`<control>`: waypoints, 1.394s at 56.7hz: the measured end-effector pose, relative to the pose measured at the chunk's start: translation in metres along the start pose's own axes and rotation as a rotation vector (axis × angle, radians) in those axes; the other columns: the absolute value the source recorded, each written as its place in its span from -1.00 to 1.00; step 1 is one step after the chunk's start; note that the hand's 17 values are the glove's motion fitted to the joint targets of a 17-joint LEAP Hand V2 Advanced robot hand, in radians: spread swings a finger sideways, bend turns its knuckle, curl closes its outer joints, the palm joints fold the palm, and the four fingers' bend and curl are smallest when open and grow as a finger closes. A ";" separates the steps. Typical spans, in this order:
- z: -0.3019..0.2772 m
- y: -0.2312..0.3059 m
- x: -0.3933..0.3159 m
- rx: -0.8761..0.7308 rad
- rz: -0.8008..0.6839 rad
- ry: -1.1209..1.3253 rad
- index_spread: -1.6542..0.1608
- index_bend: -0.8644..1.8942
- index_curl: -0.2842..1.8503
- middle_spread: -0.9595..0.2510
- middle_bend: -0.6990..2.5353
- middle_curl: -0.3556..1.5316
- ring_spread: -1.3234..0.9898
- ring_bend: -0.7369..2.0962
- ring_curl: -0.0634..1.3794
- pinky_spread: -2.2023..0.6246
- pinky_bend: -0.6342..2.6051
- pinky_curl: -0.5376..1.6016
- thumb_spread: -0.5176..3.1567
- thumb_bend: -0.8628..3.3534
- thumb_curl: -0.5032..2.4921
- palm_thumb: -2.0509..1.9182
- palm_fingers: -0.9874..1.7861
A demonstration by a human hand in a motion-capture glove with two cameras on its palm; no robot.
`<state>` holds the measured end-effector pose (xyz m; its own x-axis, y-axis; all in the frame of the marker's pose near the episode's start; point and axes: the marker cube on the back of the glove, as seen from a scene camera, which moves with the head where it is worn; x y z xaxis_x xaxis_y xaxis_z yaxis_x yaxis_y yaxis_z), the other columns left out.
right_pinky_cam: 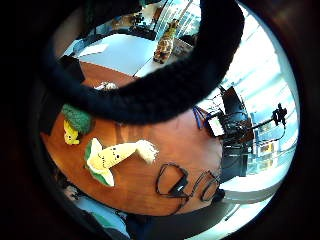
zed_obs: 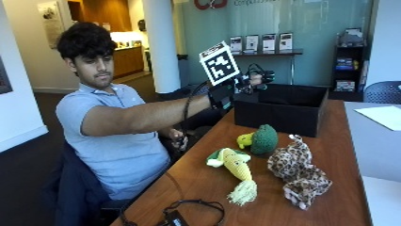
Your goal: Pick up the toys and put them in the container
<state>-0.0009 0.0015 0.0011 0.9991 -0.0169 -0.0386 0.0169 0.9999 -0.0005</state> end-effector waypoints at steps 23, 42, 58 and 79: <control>-0.004 0.008 0.000 -0.027 -0.022 0.045 0.44 -0.16 -0.54 0.42 -0.46 -0.46 0.02 -0.34 -0.78 0.58 -0.30 -0.29 -0.04 -0.61 -0.59 0.00 -0.26; 0.110 0.082 0.023 -0.434 -0.213 0.008 0.42 -0.18 -0.48 0.40 -0.45 -0.38 0.01 -0.34 -0.69 0.58 -0.31 -0.25 -0.01 -0.62 -0.57 -0.01 -0.28; 0.205 0.129 0.039 -0.441 -0.322 0.031 0.44 -0.26 -0.48 0.39 -0.33 -0.28 -0.02 -0.28 -0.63 0.58 -0.37 -0.26 0.00 -0.61 -0.56 0.00 -0.16; 0.169 0.072 -0.011 -0.309 -0.284 -0.044 0.56 -0.29 -0.54 0.25 -0.05 -0.01 -0.16 0.35 -0.15 0.34 -0.14 -0.10 0.16 -0.56 -0.53 0.06 0.41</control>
<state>-0.0045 0.0738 0.1702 0.9572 -0.2852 0.0492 0.2863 0.9083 -0.3050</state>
